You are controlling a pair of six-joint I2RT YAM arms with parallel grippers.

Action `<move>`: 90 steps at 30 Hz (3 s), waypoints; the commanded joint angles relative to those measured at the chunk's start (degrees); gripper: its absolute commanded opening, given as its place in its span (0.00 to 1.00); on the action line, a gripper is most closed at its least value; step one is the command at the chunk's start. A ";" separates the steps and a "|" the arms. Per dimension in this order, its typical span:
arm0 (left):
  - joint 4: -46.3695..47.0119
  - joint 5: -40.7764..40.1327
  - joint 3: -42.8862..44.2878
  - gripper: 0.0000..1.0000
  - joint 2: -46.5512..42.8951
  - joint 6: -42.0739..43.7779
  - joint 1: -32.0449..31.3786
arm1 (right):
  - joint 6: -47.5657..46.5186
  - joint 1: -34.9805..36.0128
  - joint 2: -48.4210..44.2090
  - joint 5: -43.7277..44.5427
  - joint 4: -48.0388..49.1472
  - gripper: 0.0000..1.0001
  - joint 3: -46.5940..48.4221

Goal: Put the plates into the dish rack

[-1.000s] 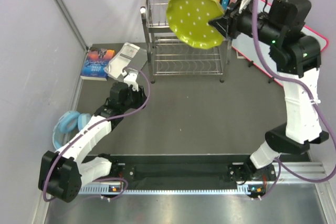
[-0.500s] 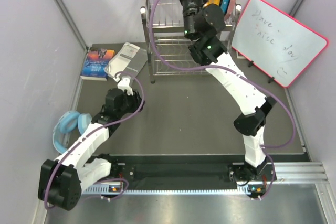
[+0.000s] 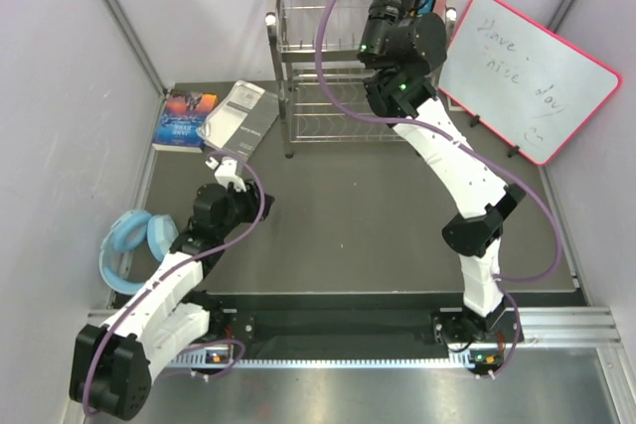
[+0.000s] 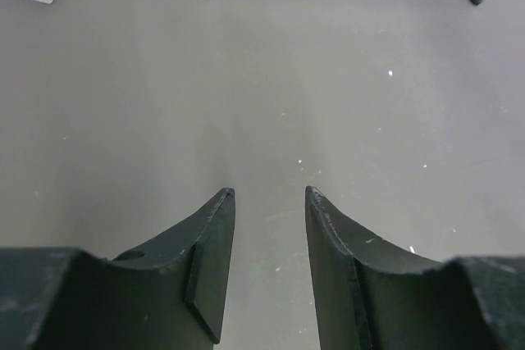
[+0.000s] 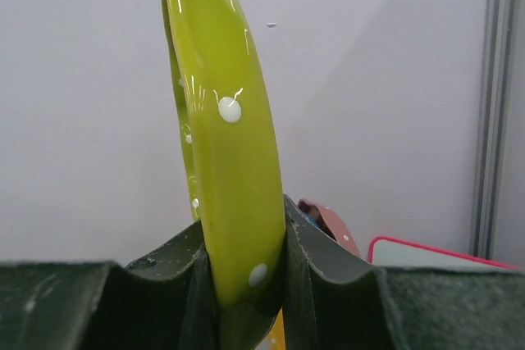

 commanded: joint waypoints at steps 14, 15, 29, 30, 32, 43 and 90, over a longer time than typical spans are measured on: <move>9.14 0.77 -5.16 0.46 -4.69 -3.22 0.32 | 12.98 -5.46 2.20 0.01 -7.83 0.00 -1.44; 9.41 0.86 -5.07 0.46 -4.25 -3.22 0.32 | 13.59 -5.73 2.72 0.01 -9.41 0.00 -1.44; 10.38 0.78 -5.16 0.46 -1.26 -2.96 0.32 | 18.08 -9.24 5.98 0.19 -12.41 0.00 -0.47; 10.56 1.04 -5.16 0.46 -0.39 -2.96 0.32 | 17.91 -9.59 6.06 -0.34 -11.71 0.00 -0.21; 11.00 1.56 -4.89 0.46 0.32 -3.04 0.32 | 16.85 -9.86 6.33 -0.95 -10.83 0.00 0.93; 12.05 2.97 -4.98 0.46 2.61 -3.75 0.32 | 13.25 -11.88 6.86 -3.86 -7.14 0.00 1.90; 12.67 3.76 -4.45 0.47 5.77 -4.98 0.32 | 8.15 -13.64 6.16 -3.77 -4.59 0.40 -6.36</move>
